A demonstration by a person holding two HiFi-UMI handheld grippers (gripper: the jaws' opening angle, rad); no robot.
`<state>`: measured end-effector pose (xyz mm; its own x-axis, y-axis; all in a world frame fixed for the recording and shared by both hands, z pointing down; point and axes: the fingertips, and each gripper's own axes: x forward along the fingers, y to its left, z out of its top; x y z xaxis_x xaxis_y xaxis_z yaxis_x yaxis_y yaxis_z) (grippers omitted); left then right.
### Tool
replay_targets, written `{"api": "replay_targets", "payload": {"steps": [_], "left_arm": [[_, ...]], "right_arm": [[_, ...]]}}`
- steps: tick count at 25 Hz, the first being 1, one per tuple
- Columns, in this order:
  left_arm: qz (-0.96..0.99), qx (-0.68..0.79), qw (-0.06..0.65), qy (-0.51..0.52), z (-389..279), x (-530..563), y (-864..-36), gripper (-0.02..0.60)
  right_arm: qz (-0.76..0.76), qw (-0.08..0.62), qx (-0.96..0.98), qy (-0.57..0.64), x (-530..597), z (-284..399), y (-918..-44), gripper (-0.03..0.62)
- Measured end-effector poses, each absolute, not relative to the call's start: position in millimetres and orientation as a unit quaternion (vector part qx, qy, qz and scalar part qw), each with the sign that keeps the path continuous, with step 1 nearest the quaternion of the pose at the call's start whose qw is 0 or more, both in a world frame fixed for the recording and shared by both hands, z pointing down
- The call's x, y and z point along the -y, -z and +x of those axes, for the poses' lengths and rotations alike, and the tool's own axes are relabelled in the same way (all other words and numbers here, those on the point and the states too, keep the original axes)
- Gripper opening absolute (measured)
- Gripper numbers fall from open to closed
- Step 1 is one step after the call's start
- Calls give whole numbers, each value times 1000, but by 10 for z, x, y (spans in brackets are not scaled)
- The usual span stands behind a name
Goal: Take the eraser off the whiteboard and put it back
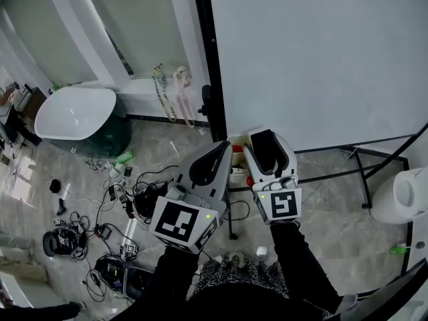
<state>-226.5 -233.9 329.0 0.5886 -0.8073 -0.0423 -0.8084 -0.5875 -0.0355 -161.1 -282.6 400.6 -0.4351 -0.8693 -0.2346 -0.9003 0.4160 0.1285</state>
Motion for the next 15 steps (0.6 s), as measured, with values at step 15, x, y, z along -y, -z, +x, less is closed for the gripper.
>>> {"api": "replay_targets", "payload": {"steps": [15], "left_arm": [[-893,-450,23,-12,-2225,2355,-3314,6]], "right_arm": [[-501,53,-861,-73,2858,-1602,-4118,288]]}}
